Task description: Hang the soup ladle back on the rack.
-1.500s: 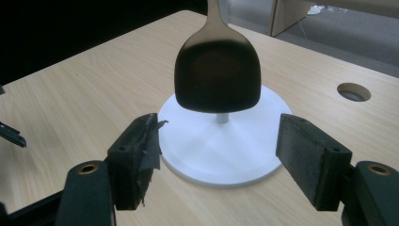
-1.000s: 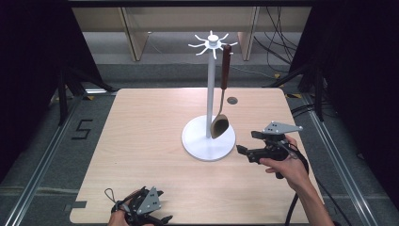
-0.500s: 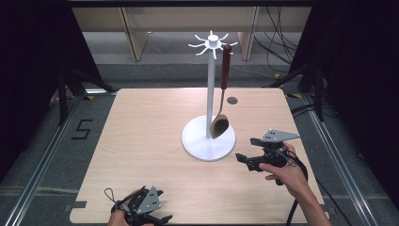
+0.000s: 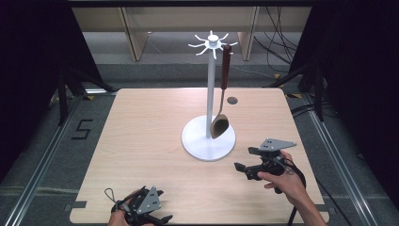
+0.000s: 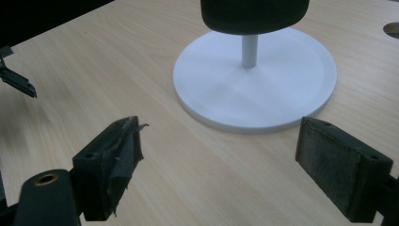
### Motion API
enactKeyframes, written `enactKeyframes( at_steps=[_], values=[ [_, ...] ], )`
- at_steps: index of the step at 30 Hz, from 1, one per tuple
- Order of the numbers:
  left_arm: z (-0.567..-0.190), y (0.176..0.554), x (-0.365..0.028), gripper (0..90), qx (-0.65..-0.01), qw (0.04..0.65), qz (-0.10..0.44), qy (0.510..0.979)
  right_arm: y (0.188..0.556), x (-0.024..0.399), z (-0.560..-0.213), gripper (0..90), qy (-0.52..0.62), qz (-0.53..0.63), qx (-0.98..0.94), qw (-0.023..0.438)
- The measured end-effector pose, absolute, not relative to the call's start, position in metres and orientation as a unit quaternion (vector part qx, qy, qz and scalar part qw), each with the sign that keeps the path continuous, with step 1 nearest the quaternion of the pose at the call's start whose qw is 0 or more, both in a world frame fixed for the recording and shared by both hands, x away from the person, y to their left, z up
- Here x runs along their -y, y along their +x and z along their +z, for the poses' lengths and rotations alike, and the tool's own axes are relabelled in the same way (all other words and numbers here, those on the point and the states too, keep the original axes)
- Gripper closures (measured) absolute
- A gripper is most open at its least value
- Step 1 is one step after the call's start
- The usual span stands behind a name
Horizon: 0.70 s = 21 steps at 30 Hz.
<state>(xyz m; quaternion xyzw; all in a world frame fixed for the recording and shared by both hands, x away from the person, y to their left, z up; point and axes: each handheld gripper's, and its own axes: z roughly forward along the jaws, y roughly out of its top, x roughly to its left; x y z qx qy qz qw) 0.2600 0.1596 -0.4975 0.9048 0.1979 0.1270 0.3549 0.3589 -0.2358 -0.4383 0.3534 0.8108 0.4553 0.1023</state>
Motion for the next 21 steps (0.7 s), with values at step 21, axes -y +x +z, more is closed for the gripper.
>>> enactKeyframes(
  at_steps=[21],
  values=[
    [-0.497, 0.26, -0.159, 19.0, -0.198, 0.356, 0.129, 0.904, 0.342, 0.24, -0.465, 15.9, 0.365, 0.454, -0.809, 0.08]
  ],
)
